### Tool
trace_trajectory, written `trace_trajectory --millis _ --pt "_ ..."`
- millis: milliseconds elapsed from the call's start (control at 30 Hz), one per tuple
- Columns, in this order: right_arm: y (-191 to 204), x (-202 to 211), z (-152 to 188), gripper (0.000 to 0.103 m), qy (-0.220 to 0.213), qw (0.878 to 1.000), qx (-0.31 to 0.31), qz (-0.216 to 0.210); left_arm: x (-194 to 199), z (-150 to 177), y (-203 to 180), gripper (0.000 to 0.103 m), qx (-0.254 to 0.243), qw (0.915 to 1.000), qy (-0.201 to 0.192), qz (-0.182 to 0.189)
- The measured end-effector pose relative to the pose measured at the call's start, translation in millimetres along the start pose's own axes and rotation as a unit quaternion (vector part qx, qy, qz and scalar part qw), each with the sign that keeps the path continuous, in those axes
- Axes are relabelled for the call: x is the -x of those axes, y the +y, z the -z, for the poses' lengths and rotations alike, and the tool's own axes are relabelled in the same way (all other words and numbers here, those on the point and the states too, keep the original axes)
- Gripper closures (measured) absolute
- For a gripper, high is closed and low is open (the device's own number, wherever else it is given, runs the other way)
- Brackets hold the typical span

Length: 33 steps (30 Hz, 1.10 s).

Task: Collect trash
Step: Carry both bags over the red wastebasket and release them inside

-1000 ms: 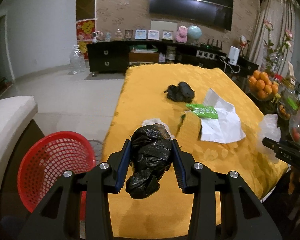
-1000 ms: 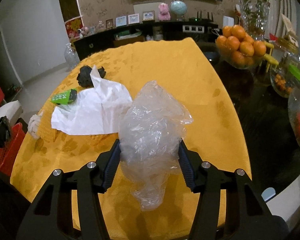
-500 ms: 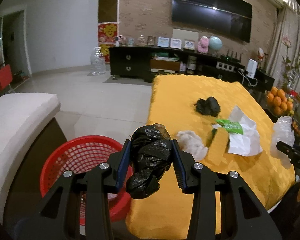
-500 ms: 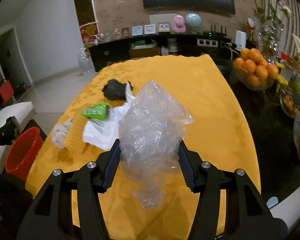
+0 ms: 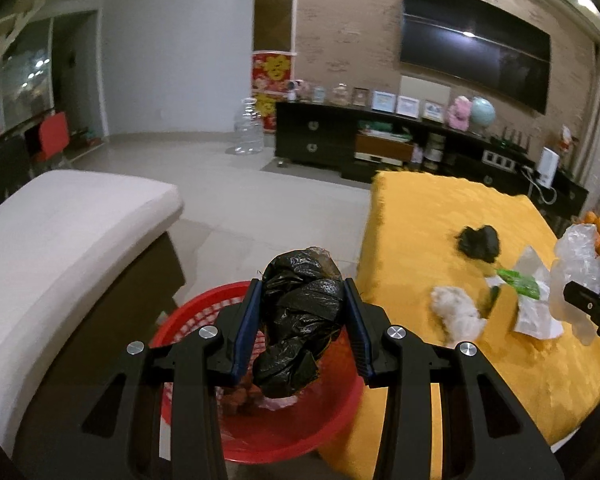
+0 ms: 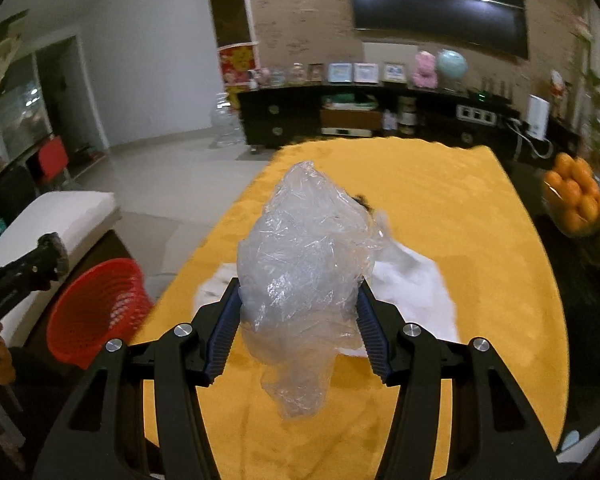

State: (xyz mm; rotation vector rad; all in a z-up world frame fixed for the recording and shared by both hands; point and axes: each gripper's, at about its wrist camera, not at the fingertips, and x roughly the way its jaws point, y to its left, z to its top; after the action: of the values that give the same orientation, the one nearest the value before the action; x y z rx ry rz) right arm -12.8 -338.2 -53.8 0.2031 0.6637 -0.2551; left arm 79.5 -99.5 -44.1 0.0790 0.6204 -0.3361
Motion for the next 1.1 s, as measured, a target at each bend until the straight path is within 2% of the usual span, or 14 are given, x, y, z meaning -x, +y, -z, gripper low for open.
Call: trace_trajectory --millis 267,500,667,867,1100 --pt "64.8 -17.7 -21.3 0.050 0.003 0.998 0.041 -0.050 -1.3 2.9 23.6 0.064 0.008 0.9993 -0.005 -0.035" --pt "118.0 -31.1 -31.3 0.050 0.007 0.993 0.071 -0.091 -11.6 6.7 53.6 0.065 0.044 0.9976 0.015 -0.051" --pt "149.4 -49.5 -32.4 0.050 0.027 0.988 0.087 -0.122 -19.2 9.6 70.5 0.065 0.066 0.9954 0.034 -0.060" --pt "170.0 -67.8 -27.7 0.050 0.047 0.985 0.091 -0.140 -28.0 13.8 78.6 0.064 0.074 0.9933 0.058 -0.068" --pt "173.9 -89.8 -25.3 0.049 0.077 0.981 0.087 -0.157 -35.0 17.3 68.7 0.064 0.053 0.9934 0.072 -0.072"
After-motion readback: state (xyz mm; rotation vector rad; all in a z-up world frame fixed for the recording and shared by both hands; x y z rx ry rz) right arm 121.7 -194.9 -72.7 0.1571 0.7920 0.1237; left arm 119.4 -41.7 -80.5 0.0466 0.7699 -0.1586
